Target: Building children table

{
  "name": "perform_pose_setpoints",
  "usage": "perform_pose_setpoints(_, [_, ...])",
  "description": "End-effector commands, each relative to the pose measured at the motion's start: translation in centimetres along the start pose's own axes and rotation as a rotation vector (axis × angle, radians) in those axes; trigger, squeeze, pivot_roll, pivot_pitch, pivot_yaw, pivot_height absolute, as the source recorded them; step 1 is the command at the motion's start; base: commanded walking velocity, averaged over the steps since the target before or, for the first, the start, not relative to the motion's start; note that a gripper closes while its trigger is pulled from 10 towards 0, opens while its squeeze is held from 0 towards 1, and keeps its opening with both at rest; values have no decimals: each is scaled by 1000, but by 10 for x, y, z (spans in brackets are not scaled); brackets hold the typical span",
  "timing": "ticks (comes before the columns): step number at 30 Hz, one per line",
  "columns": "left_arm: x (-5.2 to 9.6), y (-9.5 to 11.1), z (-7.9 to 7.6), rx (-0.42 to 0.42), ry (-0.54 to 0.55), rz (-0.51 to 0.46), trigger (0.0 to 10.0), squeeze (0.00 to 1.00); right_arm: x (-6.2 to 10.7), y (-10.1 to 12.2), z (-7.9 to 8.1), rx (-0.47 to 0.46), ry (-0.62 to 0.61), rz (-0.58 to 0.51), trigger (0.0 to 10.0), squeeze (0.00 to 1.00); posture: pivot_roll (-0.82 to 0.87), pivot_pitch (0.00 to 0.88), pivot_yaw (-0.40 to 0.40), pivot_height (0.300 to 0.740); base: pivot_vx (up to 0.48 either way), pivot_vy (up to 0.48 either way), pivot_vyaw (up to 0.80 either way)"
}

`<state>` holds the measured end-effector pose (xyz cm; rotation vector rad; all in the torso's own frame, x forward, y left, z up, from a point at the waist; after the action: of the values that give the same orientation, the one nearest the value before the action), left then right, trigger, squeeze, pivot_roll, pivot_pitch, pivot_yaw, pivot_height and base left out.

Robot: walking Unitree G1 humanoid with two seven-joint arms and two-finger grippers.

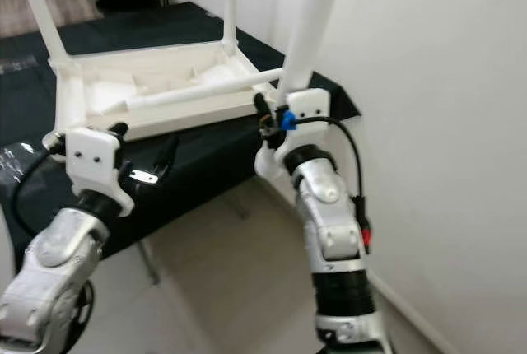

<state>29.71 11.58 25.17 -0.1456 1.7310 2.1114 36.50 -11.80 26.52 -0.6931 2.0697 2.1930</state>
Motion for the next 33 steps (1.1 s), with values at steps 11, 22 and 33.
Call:
perform_pose_setpoints(11, [2,-2,11,20,51,33,10000,0,-3,1,7,-32,5,10,10000,0,12,133,-115,740,325,-346,0])
perform_pose_setpoints(22, [2,-1,25,84,97,34,10000,0,-7,9,4,-37,6,-11,10000,0,13,139,-110,740,407,-107,0])
perform_pose_setpoints(33, [-1,0,21,122,116,37,10000,0,-10,23,10,-9,43,-64,10000,0,12,145,-111,740,0,0,655])
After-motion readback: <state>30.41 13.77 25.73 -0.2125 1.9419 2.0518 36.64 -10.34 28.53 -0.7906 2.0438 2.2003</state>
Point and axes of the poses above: a point about 5 cm out from each wrist's last joint towards the gripper, its own x axis pointing back from the gripper into the wrist, its own y axis along the axis of the wrist's last joint, z = x × y, the point moved 4 cm from there along -x, pointing out of the wrist towards the gripper, and after that the axes turned 6 degrees about -x, right-handed, at the moved point
